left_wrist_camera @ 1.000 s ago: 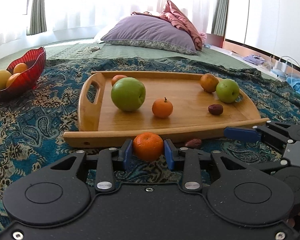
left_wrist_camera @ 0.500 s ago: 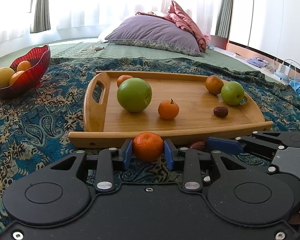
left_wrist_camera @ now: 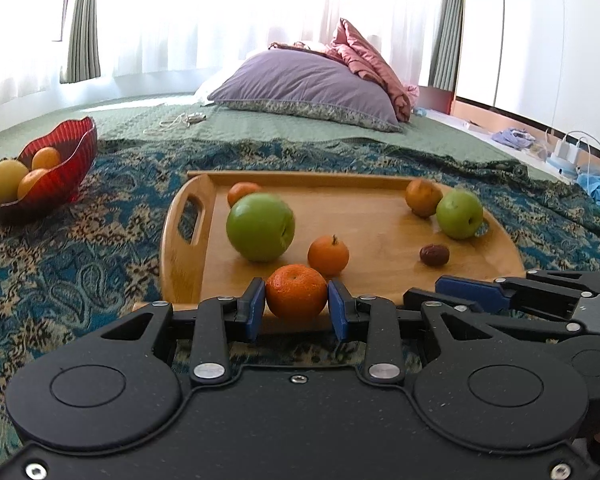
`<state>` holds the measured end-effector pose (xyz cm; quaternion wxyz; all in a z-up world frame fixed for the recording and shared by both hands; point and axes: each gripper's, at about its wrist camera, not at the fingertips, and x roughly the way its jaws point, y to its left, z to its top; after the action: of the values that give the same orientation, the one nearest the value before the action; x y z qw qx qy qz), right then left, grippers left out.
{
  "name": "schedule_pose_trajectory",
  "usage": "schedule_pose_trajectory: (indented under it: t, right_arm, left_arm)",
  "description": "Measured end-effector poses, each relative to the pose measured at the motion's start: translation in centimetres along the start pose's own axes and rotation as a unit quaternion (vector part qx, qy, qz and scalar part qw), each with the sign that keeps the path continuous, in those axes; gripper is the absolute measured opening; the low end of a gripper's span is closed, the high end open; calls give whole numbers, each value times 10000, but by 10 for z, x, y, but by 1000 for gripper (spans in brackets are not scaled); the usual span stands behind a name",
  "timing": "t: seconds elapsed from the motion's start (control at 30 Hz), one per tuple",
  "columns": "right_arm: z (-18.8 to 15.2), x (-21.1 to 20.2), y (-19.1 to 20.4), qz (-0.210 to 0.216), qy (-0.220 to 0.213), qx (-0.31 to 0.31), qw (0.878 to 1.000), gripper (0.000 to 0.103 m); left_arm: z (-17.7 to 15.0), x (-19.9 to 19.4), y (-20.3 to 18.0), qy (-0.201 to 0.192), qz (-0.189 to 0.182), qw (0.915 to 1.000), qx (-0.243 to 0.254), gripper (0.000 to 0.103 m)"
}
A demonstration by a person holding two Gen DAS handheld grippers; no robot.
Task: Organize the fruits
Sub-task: 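Close the right gripper on the second dark red date while the left tool carries its tangerine over the tray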
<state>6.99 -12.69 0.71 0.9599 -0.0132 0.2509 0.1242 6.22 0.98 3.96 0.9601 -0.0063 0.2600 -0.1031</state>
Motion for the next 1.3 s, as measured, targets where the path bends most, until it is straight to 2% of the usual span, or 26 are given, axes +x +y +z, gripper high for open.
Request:
schedule_pose_trajectory:
  t: [0.3,0.47,0.53,0.6,0.8,1.2,1.23,1.27,1.3]
  right_arm:
    - [21,-2,-27,-387,-251,239,9987,28]
    - [16,-7,-32,-433,-232,177,9986,28]
    - [9,-8,-30,-306,-121,123,9994,33]
    - [1,-8,-26,-202,-31,68,9998,49]
    - [-14,-1,-10,74,236,-117,9996,62]
    - [-15,16,1,-38,462,-190,9987,62]
    - [-16,15,2,-47,456,-220,9987,59]
    - [-16,14,3,-54,454,-234,9987,47]
    - [-16,14,3,-80,472,-230,9986,39]
  left_arm:
    - [27,7,-11,-212,-26,9998,39,32]
    - [27,6,-8,-192,-49,9998,32,32]
    - [24,6,-7,-145,-32,9999,36,32]
    - [21,7,-6,-91,-14,10000,38,32]
    - [15,7,-6,-25,-1,10000,38,32]
    - [11,11,-10,28,-33,9999,116,32]
    - [11,12,-10,30,-36,9999,112,32]
    - [11,12,-10,30,-41,9999,105,32]
    - [11,12,-10,28,-44,9999,101,32]
